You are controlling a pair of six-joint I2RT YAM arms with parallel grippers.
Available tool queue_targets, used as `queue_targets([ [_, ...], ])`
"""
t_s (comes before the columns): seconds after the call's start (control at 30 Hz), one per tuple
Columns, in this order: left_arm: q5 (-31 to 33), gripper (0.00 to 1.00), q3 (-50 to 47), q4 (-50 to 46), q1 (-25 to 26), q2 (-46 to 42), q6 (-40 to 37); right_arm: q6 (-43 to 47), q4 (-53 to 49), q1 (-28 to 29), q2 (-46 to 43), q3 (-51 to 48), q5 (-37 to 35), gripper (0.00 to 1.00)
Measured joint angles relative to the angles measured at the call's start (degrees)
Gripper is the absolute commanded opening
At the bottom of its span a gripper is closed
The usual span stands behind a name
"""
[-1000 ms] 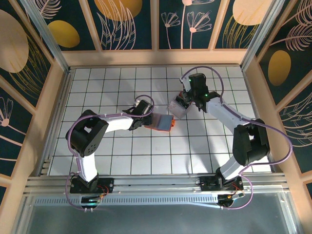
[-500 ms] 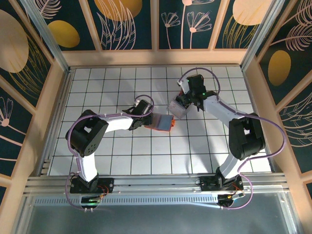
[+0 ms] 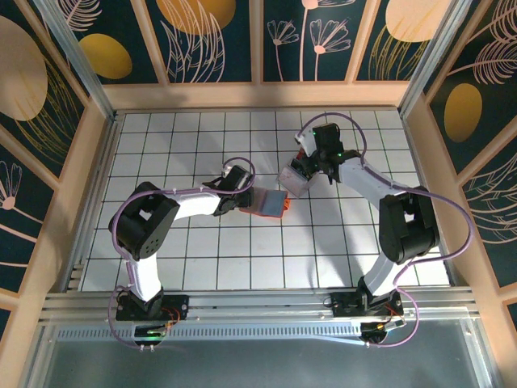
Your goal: Take the credit cards out of the card holder
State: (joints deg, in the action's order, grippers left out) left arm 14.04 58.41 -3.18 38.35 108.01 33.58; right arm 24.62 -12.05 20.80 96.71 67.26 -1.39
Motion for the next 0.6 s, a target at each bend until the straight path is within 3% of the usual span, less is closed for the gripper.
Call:
queue_targets([
  [0.33, 0.0, 0.71, 0.0, 0.0, 0.0, 0.0, 0.0, 0.6, -1.1, -0.3, 0.8, 0.0, 1.9, 0.0],
  [0.47, 0.0, 0.71, 0.0, 0.0, 0.0, 0.0, 0.0, 0.6, -1.4, -0.5, 1.6, 0.0, 1.9, 0.14],
  [0.6, 0.0, 0.71, 0.0, 0.0, 0.0, 0.0, 0.0, 0.5, -1.9, -0.6, 2.3, 0.0, 1.5, 0.19],
])
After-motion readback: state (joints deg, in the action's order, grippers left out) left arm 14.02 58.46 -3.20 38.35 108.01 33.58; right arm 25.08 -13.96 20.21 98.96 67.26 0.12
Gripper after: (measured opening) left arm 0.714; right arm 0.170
